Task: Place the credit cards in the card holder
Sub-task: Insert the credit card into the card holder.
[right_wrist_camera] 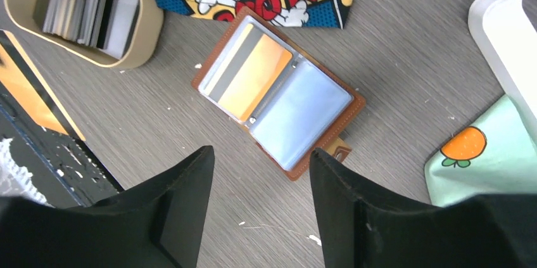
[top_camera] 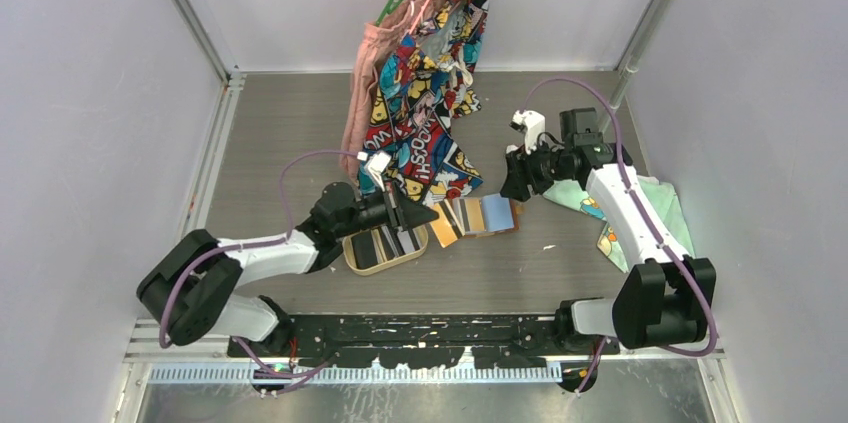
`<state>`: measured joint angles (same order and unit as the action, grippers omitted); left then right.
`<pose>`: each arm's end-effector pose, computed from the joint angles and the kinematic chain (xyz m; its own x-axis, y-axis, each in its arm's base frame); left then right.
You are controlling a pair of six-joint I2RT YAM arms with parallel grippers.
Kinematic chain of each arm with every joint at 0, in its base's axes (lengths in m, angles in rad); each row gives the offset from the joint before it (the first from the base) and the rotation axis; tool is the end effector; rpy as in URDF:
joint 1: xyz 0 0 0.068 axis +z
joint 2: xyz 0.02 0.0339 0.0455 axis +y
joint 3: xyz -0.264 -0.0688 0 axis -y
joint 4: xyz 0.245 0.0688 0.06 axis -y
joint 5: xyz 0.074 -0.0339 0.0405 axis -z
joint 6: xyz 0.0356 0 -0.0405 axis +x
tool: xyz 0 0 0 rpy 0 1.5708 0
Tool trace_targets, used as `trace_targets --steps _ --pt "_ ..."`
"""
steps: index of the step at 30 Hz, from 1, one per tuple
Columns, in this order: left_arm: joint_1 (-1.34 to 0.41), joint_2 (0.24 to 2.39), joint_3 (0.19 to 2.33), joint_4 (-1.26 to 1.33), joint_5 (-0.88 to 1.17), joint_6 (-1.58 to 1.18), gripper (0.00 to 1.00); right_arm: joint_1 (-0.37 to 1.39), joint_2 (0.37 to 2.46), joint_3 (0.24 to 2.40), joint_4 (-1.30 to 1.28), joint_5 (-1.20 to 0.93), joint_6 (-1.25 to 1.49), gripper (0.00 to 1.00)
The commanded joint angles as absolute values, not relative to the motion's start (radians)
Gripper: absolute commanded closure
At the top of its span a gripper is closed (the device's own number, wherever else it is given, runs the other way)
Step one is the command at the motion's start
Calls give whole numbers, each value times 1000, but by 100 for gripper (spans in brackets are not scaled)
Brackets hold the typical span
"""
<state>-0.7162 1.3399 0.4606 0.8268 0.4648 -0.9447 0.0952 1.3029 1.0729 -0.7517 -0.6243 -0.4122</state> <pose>0.1915 -0.1878 0.2145 -0.7724 -0.2881 -0.5661 0.5097 0.2508 -0.8230 0.2564 0.0454 0.2851 -0.5979 -0.3836 -0.7038 -0.6985 0.6801 0.2227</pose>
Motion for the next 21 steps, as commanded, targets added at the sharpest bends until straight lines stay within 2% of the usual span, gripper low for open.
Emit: trace_targets --steps 1,4,10,21 --pt "-759 1401 529 959 401 -957 100 87 1300 1036 -702 -618 -456 34" --pt "-783 1455 561 959 376 -948 100 87 1310 1012 -709 -627 -529 29" --pt "-800 1567 639 943 365 -948 100 87 1332 994 -742 -645 -651 27" --pt "-804 1753 768 911 365 -979 100 88 1491 1069 -779 -592 -518 32"
